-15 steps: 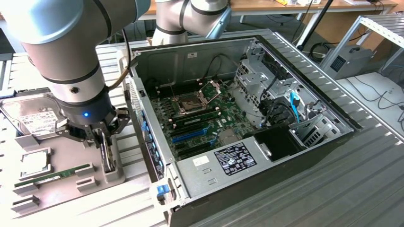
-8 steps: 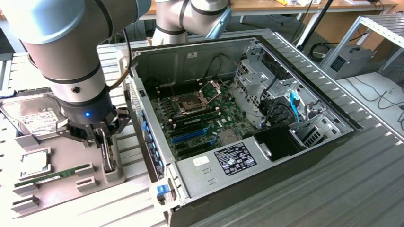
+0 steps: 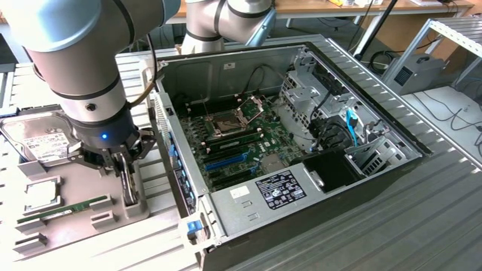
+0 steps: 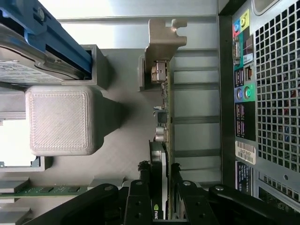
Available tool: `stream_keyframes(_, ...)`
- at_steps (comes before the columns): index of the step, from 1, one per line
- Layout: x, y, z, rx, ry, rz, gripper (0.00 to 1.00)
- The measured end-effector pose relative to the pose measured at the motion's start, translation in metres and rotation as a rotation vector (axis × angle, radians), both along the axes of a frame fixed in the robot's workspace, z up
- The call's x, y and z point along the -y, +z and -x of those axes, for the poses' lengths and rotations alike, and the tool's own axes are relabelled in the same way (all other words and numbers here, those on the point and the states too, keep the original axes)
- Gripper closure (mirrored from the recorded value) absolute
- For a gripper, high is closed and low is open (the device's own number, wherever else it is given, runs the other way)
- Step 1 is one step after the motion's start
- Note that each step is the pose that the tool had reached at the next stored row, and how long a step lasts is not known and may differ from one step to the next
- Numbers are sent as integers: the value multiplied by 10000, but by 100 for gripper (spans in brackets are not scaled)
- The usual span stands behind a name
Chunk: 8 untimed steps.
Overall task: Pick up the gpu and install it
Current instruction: 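Pick up the gpu and move the gpu toward the slot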
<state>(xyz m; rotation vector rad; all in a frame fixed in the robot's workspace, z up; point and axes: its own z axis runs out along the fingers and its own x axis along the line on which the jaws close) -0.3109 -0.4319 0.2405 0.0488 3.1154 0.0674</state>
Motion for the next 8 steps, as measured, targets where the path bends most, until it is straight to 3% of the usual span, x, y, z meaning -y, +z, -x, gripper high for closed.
stream_keyframes(8,1,168,0,0,1,13,73)
